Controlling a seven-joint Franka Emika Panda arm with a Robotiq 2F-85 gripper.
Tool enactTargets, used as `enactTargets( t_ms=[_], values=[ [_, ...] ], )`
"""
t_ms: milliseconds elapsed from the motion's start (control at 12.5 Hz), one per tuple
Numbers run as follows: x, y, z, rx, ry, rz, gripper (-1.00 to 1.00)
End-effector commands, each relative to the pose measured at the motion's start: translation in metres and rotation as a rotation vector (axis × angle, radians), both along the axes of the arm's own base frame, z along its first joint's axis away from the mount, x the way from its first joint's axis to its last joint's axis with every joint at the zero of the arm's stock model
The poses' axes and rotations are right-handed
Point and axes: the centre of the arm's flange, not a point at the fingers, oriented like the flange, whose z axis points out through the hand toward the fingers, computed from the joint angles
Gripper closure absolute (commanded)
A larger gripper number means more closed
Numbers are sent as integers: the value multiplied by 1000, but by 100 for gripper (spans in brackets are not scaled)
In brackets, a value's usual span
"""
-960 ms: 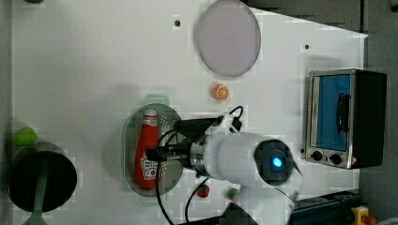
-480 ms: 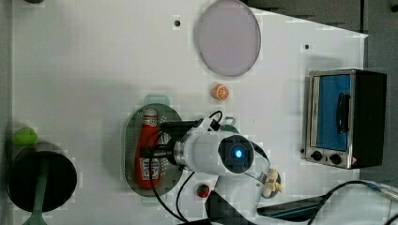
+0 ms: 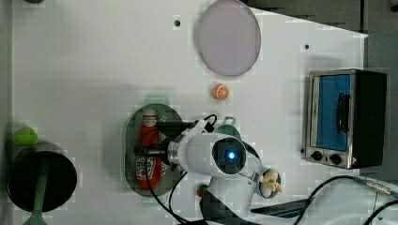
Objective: Pick ketchup from strainer and place it on the table
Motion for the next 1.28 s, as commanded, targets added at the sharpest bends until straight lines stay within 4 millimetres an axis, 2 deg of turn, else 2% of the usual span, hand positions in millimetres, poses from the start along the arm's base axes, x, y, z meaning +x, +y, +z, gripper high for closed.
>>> enactTargets(
  t_ms=[80, 240, 560, 720, 960, 1280],
  values=[
    [3, 13, 20, 9, -48, -32, -13],
    [4, 15, 45, 24, -73, -45, -13],
    [1, 29, 127, 102, -10, -172, -13],
    [6, 29, 164, 92, 48, -158, -13],
    [35, 13, 212, 53, 84, -76, -13],
    [89, -35, 263, 33, 64, -96, -13]
  ],
)
